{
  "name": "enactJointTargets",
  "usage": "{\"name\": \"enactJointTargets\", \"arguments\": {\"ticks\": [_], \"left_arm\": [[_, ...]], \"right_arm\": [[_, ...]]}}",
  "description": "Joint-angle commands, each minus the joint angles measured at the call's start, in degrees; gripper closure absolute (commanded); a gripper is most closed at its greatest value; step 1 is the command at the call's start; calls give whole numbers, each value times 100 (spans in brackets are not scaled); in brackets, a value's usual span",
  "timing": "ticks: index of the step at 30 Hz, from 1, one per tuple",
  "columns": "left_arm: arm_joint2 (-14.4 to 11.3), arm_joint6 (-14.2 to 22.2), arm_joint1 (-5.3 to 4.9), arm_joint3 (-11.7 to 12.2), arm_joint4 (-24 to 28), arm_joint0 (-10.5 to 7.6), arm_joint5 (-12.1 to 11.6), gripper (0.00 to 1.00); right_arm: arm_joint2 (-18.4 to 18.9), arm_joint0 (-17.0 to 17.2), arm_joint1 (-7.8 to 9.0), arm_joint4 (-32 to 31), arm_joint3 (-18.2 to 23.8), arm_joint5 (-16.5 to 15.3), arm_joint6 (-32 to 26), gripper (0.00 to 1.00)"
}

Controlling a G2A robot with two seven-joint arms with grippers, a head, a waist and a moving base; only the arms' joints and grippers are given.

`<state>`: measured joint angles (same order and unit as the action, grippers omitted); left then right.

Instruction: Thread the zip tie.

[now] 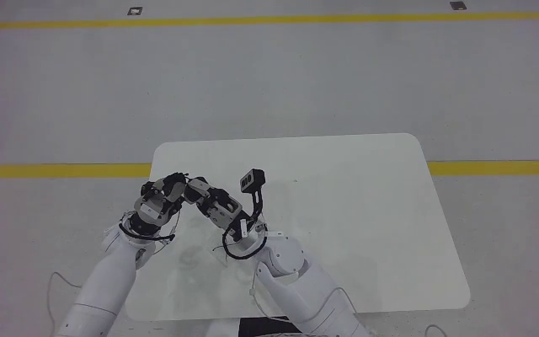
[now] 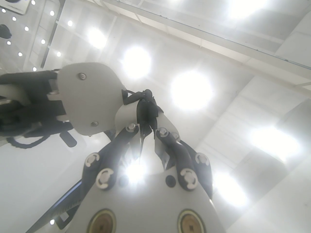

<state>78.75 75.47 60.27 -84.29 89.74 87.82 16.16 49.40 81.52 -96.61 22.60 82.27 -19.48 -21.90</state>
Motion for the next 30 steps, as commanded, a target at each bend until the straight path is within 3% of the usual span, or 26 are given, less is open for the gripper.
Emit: {"name": "enactJointTargets", "arguments": {"ticks": [1, 17, 24, 25, 26, 27, 30], "left_arm": [[0, 0, 0, 0, 0, 0, 0, 100], [0, 0, 0, 0, 0, 0, 0, 100], [0, 0, 0, 0, 0, 0, 0, 100], [0, 0, 0, 0, 0, 0, 0, 100], [0, 0, 0, 0, 0, 0, 0, 100], [0, 0, 0, 0, 0, 0, 0, 100], [0, 0, 0, 0, 0, 0, 0, 100]], "right_arm": [[13, -1, -5, 9, -68, 0, 34, 100], [142, -53, -68, 73, -529, 0, 164, 100], [257, 29, -59, 106, -524, 0, 163, 100], [286, 54, -54, 108, -488, 0, 193, 96], [310, 80, -47, 97, -450, 0, 232, 53], [356, 116, -38, 110, -391, 0, 287, 0], [486, 221, -15, 111, -246, 0, 304, 0]]}}
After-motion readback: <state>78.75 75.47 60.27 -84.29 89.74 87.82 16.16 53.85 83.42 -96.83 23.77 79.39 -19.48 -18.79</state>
